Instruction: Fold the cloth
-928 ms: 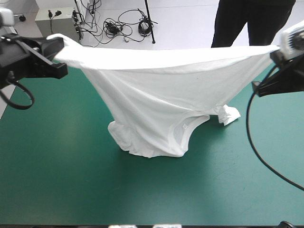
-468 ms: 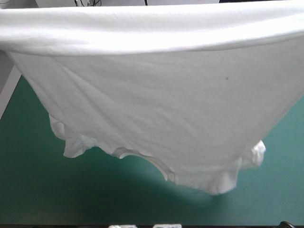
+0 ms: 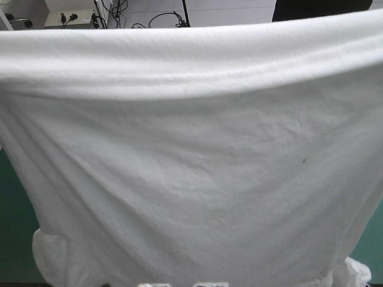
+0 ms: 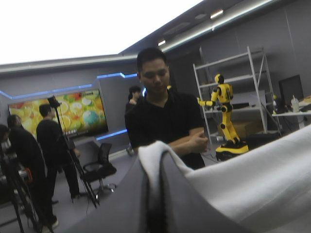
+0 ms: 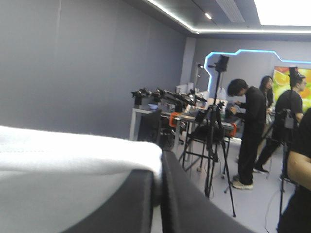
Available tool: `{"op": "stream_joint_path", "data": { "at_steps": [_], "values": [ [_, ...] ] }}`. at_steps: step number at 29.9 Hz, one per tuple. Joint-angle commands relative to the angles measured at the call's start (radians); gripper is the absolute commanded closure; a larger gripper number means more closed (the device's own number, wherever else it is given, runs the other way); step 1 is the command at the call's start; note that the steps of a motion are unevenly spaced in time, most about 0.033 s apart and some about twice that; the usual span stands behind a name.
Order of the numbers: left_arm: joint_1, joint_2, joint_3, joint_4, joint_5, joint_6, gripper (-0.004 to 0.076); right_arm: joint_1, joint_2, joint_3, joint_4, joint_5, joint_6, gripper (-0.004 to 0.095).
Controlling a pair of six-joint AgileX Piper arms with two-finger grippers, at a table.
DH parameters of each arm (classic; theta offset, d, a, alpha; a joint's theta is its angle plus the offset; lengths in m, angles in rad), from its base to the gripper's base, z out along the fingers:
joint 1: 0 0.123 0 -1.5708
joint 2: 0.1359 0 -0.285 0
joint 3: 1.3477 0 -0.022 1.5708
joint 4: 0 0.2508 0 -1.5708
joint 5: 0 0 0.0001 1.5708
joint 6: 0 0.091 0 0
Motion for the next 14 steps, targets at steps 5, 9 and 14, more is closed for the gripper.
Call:
{"op": "stream_joint_path", "data": {
  "at_steps": [5, 9, 14],
  "values": [
    [0.0, 0.134, 0.112, 0.054, -0.227, -0.011, 0.0733, -0.006, 0.185, 0.021, -0.354, -0.162, 0.213, 0.0925],
    [0.0, 0.264, 0.112, 0.096, -0.405, -0.045, 0.0733, -0.006, 0.32, 0.002, -0.572, -0.243, 0.298, 0.0925],
    [0.0, 0.436, 0.075, 0.079, -0.558, -0.045, 0.0733, -0.169, 0.497, -0.088, -0.577, -0.396, 0.424, 0.0925]
  ]
}}
